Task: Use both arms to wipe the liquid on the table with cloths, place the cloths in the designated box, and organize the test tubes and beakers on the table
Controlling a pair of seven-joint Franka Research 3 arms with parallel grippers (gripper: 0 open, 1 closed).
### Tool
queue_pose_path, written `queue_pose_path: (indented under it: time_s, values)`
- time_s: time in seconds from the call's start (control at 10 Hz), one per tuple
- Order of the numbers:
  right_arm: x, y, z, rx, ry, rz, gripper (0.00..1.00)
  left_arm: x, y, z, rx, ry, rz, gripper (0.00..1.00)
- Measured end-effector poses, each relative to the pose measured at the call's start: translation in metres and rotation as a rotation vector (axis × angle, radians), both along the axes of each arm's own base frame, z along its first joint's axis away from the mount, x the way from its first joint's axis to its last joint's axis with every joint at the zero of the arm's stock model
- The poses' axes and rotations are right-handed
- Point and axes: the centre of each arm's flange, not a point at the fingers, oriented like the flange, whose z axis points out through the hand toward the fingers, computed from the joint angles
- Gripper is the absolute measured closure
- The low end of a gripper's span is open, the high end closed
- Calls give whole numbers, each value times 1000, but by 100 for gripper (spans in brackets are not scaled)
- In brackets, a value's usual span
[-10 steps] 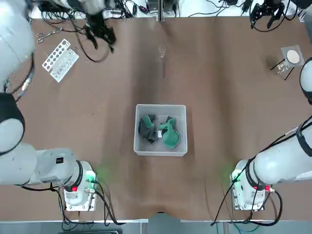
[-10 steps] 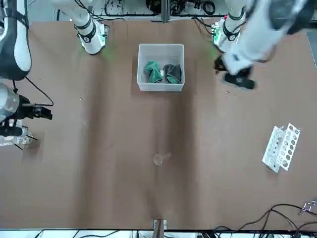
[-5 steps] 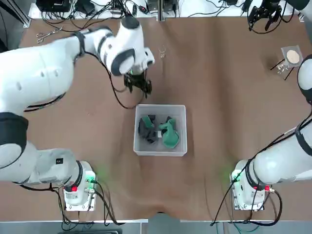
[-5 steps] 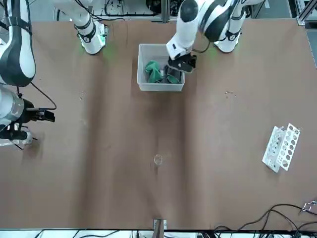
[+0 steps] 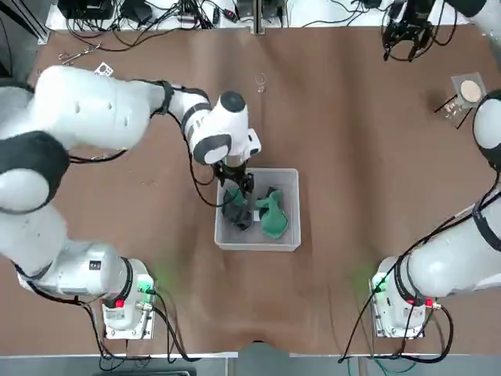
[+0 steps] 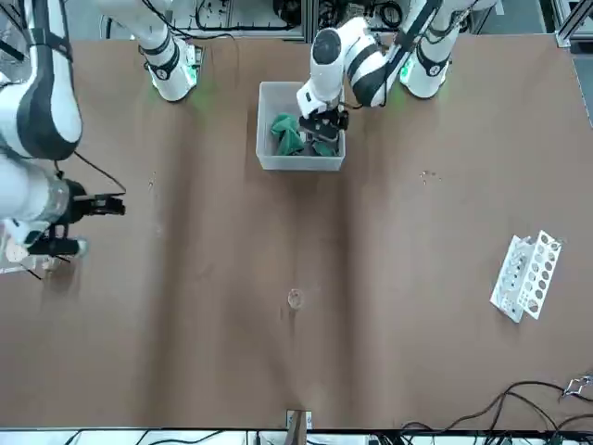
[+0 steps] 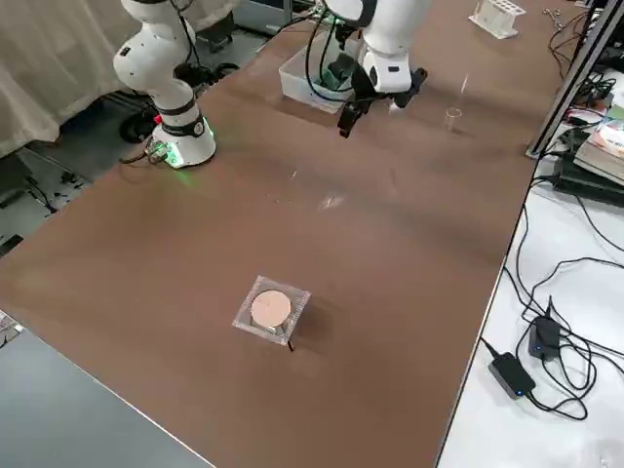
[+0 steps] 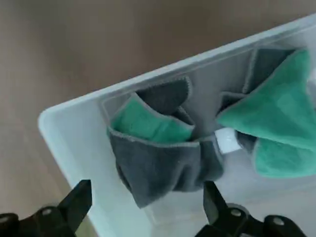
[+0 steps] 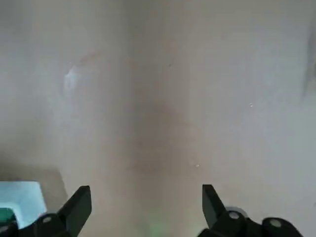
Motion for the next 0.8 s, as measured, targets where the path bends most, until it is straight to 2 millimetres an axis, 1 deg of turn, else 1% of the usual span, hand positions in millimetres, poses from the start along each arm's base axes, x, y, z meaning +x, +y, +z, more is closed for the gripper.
queue_pose_path:
  time_s: [0.1, 0.2, 0.3, 0.4, 0.5, 0.6, 0.7, 0.8]
  values:
    - [-9, 20, -6, -3, 0, -8, 1, -3, -2, -15, 15, -5, 3, 0]
    - [-21, 38, -8, -9, -15, -24, 1, -11, -6, -27, 25, 1, -1, 0]
    - [-36, 56, -8, -17, -22, -46, 1, -22, -11, -40, 42, 2, -8, 0]
    - [-51, 75, -8, -27, -35, -78, 1, -27, -12, -56, 69, -16, -11, 0]
    - [-67, 92, -10, -32, -56, -107, 1, -23, -14, -66, 79, -28, -8, 0]
    - [-85, 107, -14, -35, -72, -128, 1, -16, -18, -71, 76, -27, 0, 0]
    - [-101, 118, -18, -40, -75, -150, 1, -11, -18, -75, 74, -18, 10, 3]
    - [-113, 128, -19, -47, -75, -170, 1, -9, -18, -80, 79, -13, 18, 5]
